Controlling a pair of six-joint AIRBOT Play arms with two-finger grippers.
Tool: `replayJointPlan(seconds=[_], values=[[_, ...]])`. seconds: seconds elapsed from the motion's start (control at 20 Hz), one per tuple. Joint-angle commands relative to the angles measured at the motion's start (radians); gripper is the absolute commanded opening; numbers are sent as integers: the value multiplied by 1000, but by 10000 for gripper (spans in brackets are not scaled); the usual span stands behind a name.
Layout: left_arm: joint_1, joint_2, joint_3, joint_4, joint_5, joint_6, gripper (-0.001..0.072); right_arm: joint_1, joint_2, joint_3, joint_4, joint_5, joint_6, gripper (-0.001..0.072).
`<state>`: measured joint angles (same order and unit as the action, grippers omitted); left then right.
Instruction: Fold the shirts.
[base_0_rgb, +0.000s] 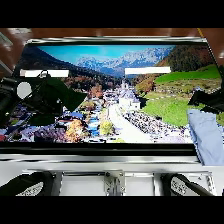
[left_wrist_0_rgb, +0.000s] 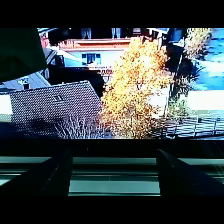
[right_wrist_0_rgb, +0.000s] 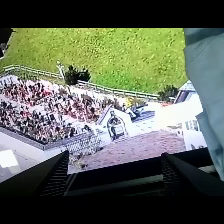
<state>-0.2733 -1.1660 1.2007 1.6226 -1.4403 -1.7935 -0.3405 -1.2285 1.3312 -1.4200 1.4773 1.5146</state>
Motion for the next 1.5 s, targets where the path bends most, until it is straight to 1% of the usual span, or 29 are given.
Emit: replayJointPlan(seconds=[0.0,0.65,0.85,1.15,1.45], values=[[0,0,0,0,0,0,601,1,0,1,0,0,0,688],[1,0,0,0,0,0,601,1,0,1,0,0,0,688],[30,-14,0,-8,0,0,601,1,0,1,0,-1,0,688],[29,-23,0,-12,21,0,601,1,-1,0,0,-31,0,688],[30,-55,0,-11,19,0,601,1,-1,0,-8,-125,-8,688]])
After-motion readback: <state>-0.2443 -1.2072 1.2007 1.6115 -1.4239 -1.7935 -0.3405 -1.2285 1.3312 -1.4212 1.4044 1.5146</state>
